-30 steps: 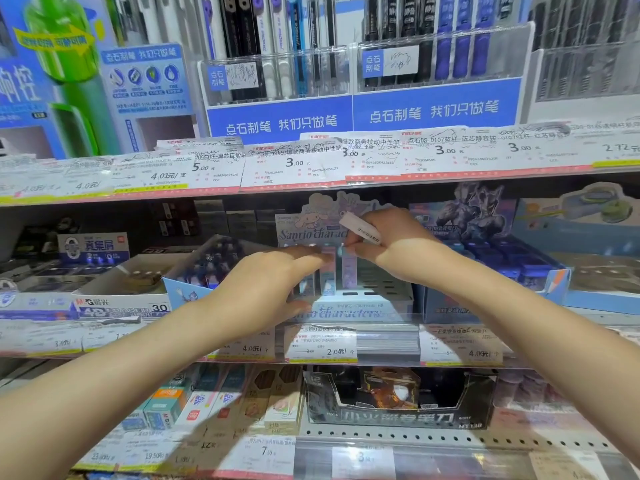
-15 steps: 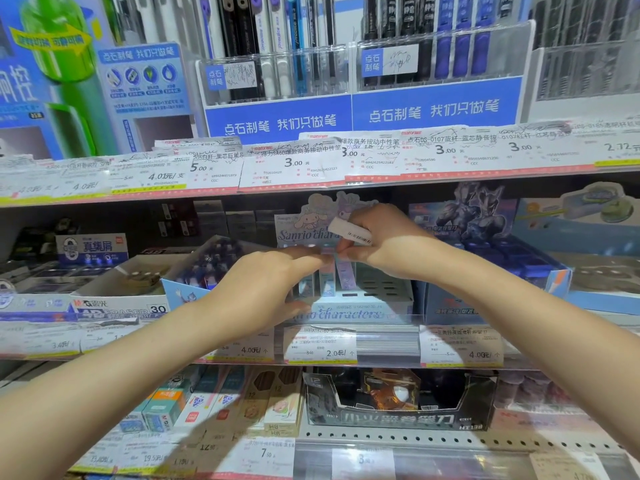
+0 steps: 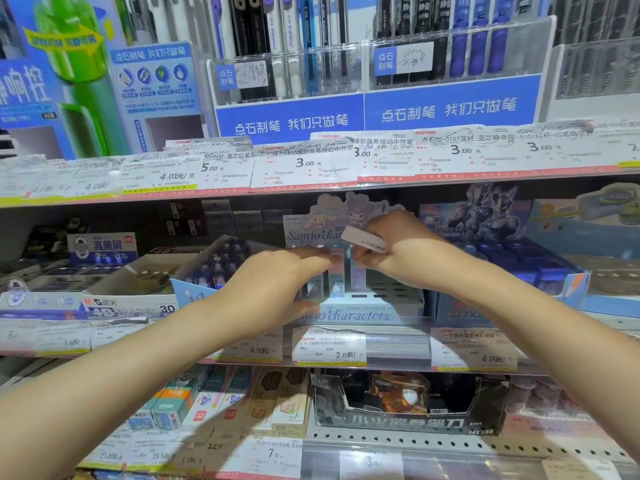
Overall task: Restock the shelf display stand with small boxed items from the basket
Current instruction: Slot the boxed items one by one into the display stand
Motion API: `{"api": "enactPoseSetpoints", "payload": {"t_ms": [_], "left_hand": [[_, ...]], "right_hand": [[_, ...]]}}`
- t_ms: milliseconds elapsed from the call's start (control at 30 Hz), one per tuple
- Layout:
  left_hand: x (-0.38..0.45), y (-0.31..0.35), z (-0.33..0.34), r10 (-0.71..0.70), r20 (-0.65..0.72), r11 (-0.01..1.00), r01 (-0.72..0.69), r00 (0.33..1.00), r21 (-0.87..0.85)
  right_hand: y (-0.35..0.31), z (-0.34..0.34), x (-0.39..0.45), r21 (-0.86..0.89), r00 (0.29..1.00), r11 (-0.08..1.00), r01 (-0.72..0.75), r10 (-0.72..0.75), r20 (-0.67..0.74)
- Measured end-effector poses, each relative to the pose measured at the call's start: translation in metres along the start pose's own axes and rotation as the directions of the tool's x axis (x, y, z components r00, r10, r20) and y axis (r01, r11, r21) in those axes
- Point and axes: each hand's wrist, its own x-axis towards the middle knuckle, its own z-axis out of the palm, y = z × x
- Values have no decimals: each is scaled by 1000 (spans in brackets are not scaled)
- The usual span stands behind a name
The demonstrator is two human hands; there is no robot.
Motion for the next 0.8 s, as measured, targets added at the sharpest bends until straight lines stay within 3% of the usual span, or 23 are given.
{"api": "enactPoseSetpoints", "payload": {"t_ms": [100,167,300,333,367,433,467,500,667,800], "left_hand": [[2,-1,-7,16,24,999,-15,1000,-39],[2,1,-15,-7,23,984,11,1000,-177],[0,17,-29,-171,-178,829,44,969,-558],[1,23,-33,-256,-171,708,64,951,-704],[2,28,-37,-336,-80,511,110,939,-852],[5,37,-46,-329,239,50,269,914,-962],[6,40,-50,-269,353,-75,347,896,-935],[6,41,-51,-212,422,-123,404,882,-907],[2,40,-49,-134,500,-192,472,856,-860],[-1,36,-42,-287,430,-154,402,856,-902]], "right_hand": [[-2,-7,3,8,999,1000,6,-6,31],[0,-13,-1,88,999,996,27,-29,30],[-3,-19,-23,269,992,956,114,-125,22],[-5,-18,-28,201,986,966,164,-167,-3],[-7,-15,-31,77,970,968,240,-238,-43],[-10,-12,-35,-170,918,913,371,-389,-83],[-12,-11,-36,-250,892,875,414,-445,-77],[-11,-10,-37,-310,873,842,442,-483,-69],[-9,-7,-39,-453,824,756,473,-561,-76],[-1,-19,-42,-258,891,903,345,-401,-212]]}}
